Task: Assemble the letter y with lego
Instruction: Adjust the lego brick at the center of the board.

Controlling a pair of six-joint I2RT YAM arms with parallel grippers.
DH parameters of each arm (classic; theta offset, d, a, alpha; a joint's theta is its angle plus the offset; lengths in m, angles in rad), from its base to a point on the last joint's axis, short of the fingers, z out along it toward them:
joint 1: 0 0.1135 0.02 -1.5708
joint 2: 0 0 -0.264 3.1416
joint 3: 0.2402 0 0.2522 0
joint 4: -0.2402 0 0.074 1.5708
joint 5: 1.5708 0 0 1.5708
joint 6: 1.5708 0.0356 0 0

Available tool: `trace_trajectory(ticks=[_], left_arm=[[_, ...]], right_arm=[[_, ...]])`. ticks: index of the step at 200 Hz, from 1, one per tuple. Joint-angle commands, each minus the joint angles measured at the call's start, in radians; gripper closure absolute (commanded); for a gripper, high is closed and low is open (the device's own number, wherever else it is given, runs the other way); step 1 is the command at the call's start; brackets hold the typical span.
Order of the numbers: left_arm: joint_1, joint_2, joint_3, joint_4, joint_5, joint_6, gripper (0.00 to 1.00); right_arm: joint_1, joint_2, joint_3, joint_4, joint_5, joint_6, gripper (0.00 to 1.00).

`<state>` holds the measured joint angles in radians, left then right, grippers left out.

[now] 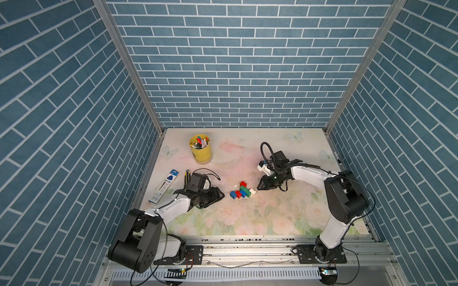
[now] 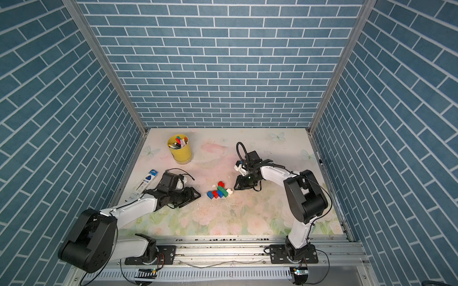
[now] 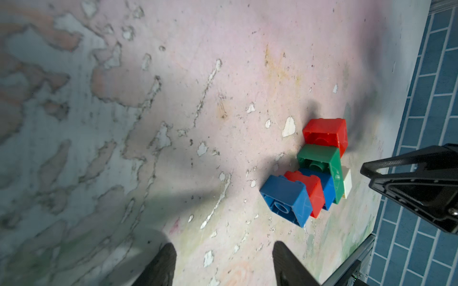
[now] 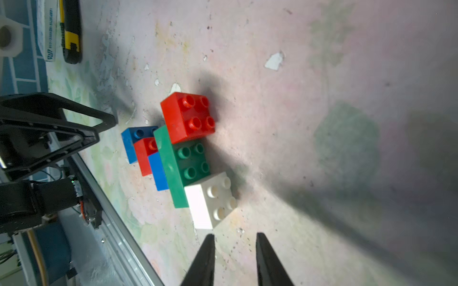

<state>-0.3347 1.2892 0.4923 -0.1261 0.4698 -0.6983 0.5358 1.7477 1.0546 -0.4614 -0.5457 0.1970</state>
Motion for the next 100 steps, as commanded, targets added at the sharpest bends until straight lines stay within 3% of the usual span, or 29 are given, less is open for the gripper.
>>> trace_trajectory(ticks=[1, 45, 100], left_arm=[[0.006, -0.018, 0.005, -0.058, -0.029, 0.023, 0.35], [0.006, -0.013, 0.005, -0.052, -0.033, 0.014, 0.35], [0.006, -0.019, -0.004, -0.06, -0.041, 0.011, 0.35]], right_arm=[[0.016, -0.017, -0.077, 0.072, 0.082, 0.086, 0.74], [0.087, 0.039, -0.111, 0.179, 0.087, 0.147, 0.75], [0.086, 0.099, -0.071, 0.269, 0.187, 0.196, 0.76]])
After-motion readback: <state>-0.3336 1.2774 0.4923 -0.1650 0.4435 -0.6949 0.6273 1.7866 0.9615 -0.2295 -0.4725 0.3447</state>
